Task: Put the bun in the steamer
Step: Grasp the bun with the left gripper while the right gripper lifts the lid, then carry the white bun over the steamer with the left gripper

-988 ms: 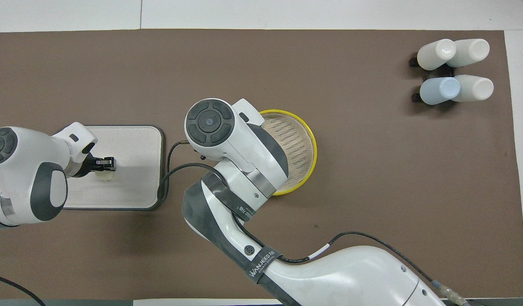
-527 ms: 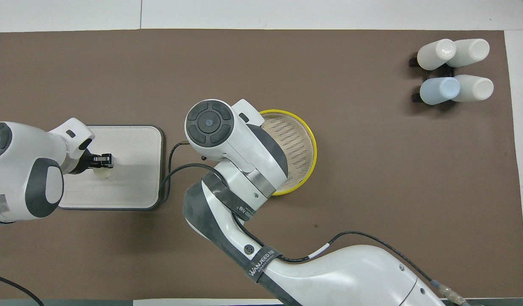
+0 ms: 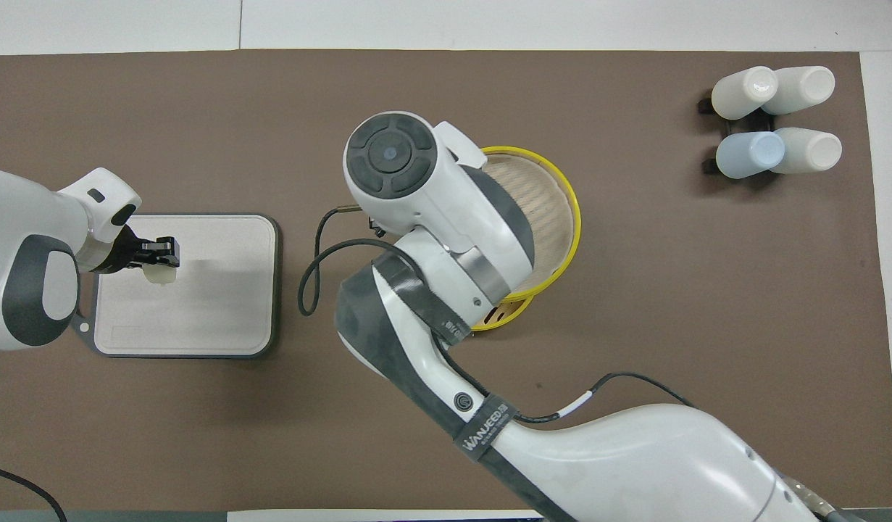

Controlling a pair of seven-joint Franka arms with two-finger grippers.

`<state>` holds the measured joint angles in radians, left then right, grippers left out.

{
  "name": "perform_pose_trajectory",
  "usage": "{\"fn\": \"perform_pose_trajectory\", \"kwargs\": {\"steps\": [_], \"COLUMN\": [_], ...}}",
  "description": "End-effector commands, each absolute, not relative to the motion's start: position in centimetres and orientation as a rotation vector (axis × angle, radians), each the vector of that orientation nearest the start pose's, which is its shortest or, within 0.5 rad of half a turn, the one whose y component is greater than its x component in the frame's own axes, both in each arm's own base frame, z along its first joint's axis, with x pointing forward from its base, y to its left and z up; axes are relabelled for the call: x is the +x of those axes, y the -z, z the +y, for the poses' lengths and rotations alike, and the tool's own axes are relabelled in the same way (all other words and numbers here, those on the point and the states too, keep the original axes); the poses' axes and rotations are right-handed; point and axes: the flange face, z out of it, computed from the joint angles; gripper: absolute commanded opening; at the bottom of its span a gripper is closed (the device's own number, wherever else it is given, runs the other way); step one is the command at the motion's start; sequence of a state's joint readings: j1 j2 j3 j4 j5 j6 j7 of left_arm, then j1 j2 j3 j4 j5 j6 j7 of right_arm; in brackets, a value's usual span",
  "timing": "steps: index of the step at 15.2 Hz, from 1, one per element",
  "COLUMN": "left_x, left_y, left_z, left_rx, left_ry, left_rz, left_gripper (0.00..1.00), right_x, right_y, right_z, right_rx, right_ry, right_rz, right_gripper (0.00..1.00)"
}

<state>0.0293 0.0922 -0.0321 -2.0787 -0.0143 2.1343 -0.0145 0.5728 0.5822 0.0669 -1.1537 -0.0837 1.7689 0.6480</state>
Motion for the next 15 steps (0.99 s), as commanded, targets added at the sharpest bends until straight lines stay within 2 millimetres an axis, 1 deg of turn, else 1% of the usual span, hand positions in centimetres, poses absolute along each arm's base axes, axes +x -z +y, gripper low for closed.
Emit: {"fn": "perform_pose_trajectory", "kwargs": {"steps": [1, 2, 4, 5, 7, 8, 9, 11, 13, 14, 15], "left_x": [58.1, 58.4, 58.6, 58.8, 58.8, 58.8, 58.8, 58.2, 56.7, 55.6, 55.4], "left_y": [-40.1, -41.0, -42.3, -42.3, -43.9, -44.3, -45.4, -47.1, -48.0, -48.0, -48.3], "left_z": [-1.4, -2.3, -5.7, -7.5, -12.2, -14.5, -17.0, -22.7, -28.1, -30.7, -32.3], "left_rx": [-3.138, -3.137, -3.134, -3.128, -3.121, -3.118, -3.124, -3.132, -3.139, -3.143, -3.154], "left_ry": [-0.111, -0.108, -0.101, -0.113, -0.120, -0.128, -0.120, -0.105, -0.105, -0.113, -0.111], "left_rz": [-0.066, -0.090, -0.143, -0.176, -0.216, -0.243, -0.284, -0.356, -0.425, -0.450, -0.486], "left_gripper": [0.42, 0.42, 0.42, 0.42, 0.42, 0.42, 0.42, 0.42, 0.42, 0.42, 0.42], "right_x": [59.8, 60.2, 60.9, 61.2, 61.6, 61.8, 61.7, 62.3, 63.0, 63.5, 64.0], "right_y": [-51.6, -52.6, -53.6, -54.4, -55.2, -56.2, -56.3, -56.2, -56.2, -56.2, -56.2], "right_z": [39.0, 37.6, 35.0, 33.7, 31.4, 30.3, 29.9, 28.4, 26.7, 25.5, 24.2], "right_rx": [-3.132, -3.135, -3.149, -3.150, -3.160, -3.156, -3.155, -3.165, -3.170, -3.166, -3.161], "right_ry": [0.116, 0.118, 0.100, 0.099, 0.070, 0.093, 0.090, 0.081, 0.077, 0.073, 0.069], "right_rz": [-0.040, -0.054, -0.104, -0.128, -0.151, -0.165, -0.185, -0.174, -0.147, -0.156, -0.166], "right_gripper": [0.00, 0.00, 0.00, 0.00, 0.00, 0.00, 0.00, 0.00, 0.00, 0.00, 0.00]}}
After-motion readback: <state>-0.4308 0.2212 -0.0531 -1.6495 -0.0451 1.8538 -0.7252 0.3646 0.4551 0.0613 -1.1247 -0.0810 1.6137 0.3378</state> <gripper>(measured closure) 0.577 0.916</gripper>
